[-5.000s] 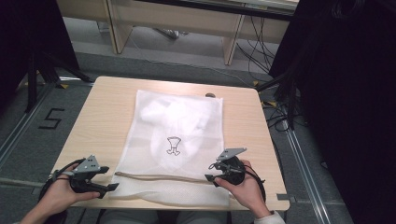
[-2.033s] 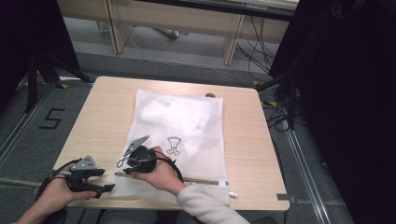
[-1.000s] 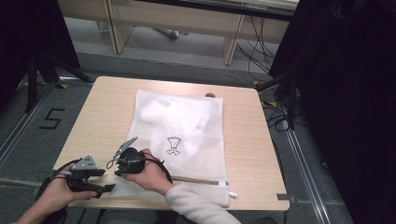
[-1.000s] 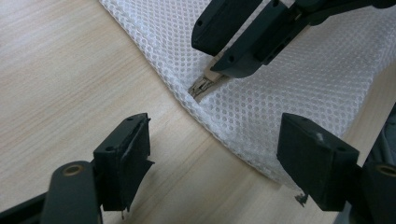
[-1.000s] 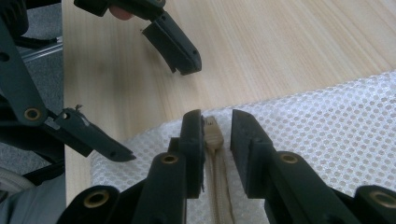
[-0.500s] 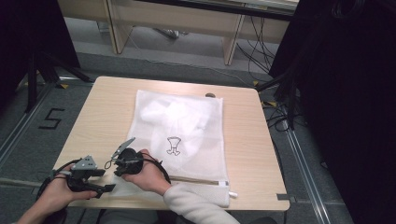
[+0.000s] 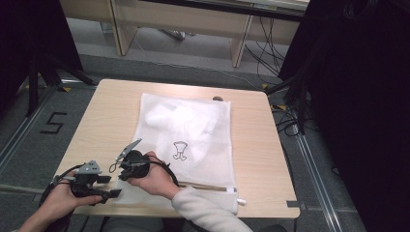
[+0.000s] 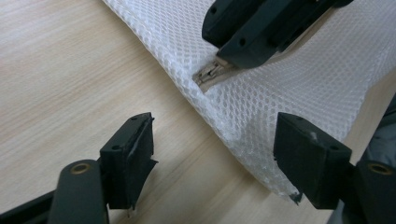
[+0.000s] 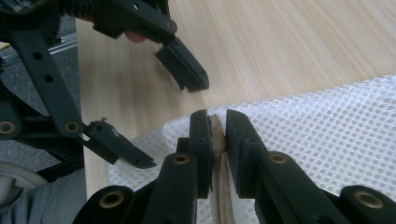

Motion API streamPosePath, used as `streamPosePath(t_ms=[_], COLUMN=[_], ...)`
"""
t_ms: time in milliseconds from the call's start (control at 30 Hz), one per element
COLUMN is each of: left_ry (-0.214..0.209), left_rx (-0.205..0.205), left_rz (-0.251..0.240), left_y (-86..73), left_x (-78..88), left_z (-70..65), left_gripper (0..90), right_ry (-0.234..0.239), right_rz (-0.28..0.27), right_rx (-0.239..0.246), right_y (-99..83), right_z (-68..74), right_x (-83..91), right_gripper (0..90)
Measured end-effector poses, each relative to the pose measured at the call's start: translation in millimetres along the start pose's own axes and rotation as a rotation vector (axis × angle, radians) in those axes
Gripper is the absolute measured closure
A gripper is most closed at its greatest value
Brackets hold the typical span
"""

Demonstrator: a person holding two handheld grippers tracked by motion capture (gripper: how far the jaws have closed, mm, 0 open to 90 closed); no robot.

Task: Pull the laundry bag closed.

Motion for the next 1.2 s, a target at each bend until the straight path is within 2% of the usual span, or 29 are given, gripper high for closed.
streamPosePath(t_ms=[100, 133, 200, 267, 300, 400, 467, 500, 533, 600, 667, 700, 733, 767, 833, 1100, 1200], left_ry=[-0.003, -0.026, -0.021, -0.047, -0.062, -0.081, -0.115, -0.12, -0.131, -0.126, -0.117, -0.114, -0.121, -0.126, -0.121, -0.123, -0.123], left_rx=[0.015, 0.034, 0.042, 0.066, 0.081, 0.092, 0.104, 0.136, 0.148, 0.152, 0.171, 0.169, 0.17, 0.165, 0.165, 0.176, 0.186], left_rz=[-0.001, 0.002, 0.006, 0.002, 0.002, 0.015, 0.028, 0.012, 0.006, 0.007, 0.001, 0.003, 0.004, -0.002, 0.001, -0.015, -0.019], left_y=[0.5, 0.9, 1.4, 2.1, 2.9, 3.2, 3.6, 4.7, 5.3, 5.8, 6.4, 6.3, 6.4, 7.7, 8.2, 11.5, 11.9], left_x=[-1.3, -3.4, -3.9, -5.9, -7.9, -9.4, -11.1, -13.7, -14.4, -14.3, -15.0, -14.9, -14.7, -14.0, -13.9, -12.4, -11.9], left_z=[-0.9, -1.2, -1.8, -3.2, -5.4, -7.1, -8.2, -10.3, -10.7, -10.1, -10.3, -10.3, -10.6, -11.3, -11.0, -13.7, -14.1], left_gripper=[30.3, 31.1, 32.8, 34.0, 36.3, 41.0, 44.2, 51.6, 55.8, 62.3, 65.0, 71.1, 71.1, 78.3, 82.7, 85.2, 85.4], right_ry=[-0.004, -0.009, -0.013, -0.005, -0.006, -0.005, -0.001, -0.003, -0.003, -0.003, -0.004, -0.003, -0.003, -0.003, -0.001, -0.008, 0.01], right_rz=[-0.001, -0.003, -0.001, -0.01, -0.011, -0.016, -0.01, -0.012, -0.012, -0.013, -0.012, -0.005, -0.005, 0.001, 0.004, 0.031, 0.032], right_rx=[0.011, 0.007, 0.013, 0.011, 0.014, 0.019, 0.007, 0.009, 0.011, 0.006, 0.012, 0.011, 0.011, 0.007, 0.012, 0.024, 0.023], right_y=[1.9, 3.5, 4.1, 5.8, 6.8, 7.5, 7.2, 7.0, 6.8, 6.3, 6.0, 4.9, 4.9, 3.3, 2.0, -8.8, -11.2], right_z=[-0.3, 0.2, -0.2, 0.8, 1.0, 1.2, 2.0, 2.1, 2.2, 2.9, 2.5, 2.6, 2.6, 2.7, 2.2, -1.1, -0.7], right_x=[4.1, 7.9, 9.8, 12.8, 15.6, 17.0, 17.9, 18.4, 18.3, 18.3, 18.5, 19.0, 19.0, 19.8, 20.0, 23.2, 24.6], right_gripper=[81.6, 81.6, 81.6, 81.6, 81.6, 81.6, 81.6, 81.6, 81.6, 81.6, 81.6, 81.6, 81.6, 81.6, 81.7, 81.9, 82.0])
Point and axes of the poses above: each handheld gripper's, and its own axes: x roughly backward along the jaws, y roughly out of its top, z roughly to its left, the point moved 4 cm from there along -x, roughly forward along the jaws, and after that the axes turned 10 degrees about -z, right-handed, at the moved point
